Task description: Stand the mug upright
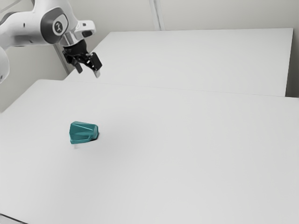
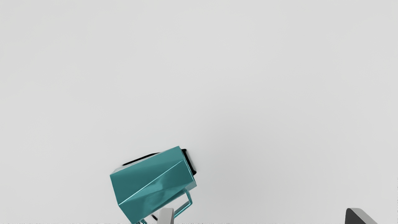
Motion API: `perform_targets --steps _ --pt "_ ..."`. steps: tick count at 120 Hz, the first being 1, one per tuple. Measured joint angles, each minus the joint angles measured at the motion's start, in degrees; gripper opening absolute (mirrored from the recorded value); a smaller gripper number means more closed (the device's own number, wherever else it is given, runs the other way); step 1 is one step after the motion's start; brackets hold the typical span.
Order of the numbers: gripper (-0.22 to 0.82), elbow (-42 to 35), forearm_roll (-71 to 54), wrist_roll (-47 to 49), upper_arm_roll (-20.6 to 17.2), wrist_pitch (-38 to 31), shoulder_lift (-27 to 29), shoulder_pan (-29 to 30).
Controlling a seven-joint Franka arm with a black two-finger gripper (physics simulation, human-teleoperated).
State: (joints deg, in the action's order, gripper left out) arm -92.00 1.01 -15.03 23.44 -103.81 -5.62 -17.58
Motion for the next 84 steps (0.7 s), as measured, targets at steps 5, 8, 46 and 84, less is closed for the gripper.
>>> perform_targets --steps 5,8,46,84 --pt "0.6 -0.4 0.2 0.0 0.0 -0.1 0.2 0.0" --pt "0.6 -0.8 0.4 0.1 0.0 -0.2 0.5 -0.2" --pt "0.6 -20.7 6.0 0.0 -0.3 -3.6 16.2 13.7" --pt "0.6 -26.8 21.3 -3.6 -0.1 -6.0 10.1 25.0"
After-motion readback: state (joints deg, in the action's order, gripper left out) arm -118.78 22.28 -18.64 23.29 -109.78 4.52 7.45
